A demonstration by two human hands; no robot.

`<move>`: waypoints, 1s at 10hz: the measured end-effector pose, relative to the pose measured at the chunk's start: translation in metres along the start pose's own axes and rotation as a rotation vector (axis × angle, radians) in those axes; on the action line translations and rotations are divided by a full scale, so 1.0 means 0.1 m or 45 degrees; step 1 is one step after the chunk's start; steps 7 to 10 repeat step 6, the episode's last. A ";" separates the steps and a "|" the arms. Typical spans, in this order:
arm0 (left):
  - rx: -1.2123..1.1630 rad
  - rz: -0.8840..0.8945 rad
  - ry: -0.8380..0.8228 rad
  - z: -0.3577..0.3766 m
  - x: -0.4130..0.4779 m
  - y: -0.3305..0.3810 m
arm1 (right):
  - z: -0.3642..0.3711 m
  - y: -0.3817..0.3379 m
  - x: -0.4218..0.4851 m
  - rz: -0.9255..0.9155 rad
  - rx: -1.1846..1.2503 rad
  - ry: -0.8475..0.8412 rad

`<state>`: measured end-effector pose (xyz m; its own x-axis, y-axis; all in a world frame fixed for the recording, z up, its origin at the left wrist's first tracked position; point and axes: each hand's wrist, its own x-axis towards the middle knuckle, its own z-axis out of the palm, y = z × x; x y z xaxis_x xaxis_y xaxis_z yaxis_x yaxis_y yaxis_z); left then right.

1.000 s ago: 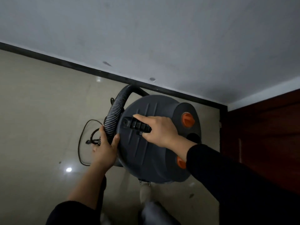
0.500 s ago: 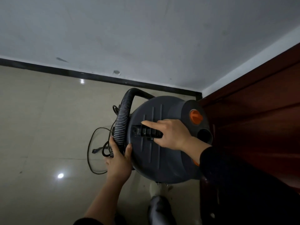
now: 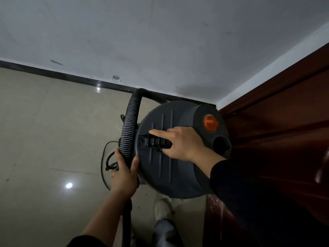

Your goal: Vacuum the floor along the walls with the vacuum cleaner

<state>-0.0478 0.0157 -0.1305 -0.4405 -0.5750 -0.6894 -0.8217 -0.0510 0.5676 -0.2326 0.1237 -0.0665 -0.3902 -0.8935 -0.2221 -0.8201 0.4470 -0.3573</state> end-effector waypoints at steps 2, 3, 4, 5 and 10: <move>0.054 -0.023 0.011 0.01 0.02 0.08 | -0.02 0.06 0.06 0.002 -0.018 0.022; 0.081 -0.028 0.008 -0.01 0.01 0.07 | -0.03 0.05 0.04 0.011 -0.031 -0.003; 0.119 -0.018 0.002 0.00 0.06 0.04 | -0.02 0.07 0.05 0.016 -0.044 -0.032; 0.187 -0.042 -0.019 -0.03 0.05 0.06 | -0.11 -0.04 0.06 0.046 -0.018 -0.099; 0.388 0.002 -0.009 -0.03 0.02 0.08 | -0.34 -0.09 0.01 0.194 0.421 0.117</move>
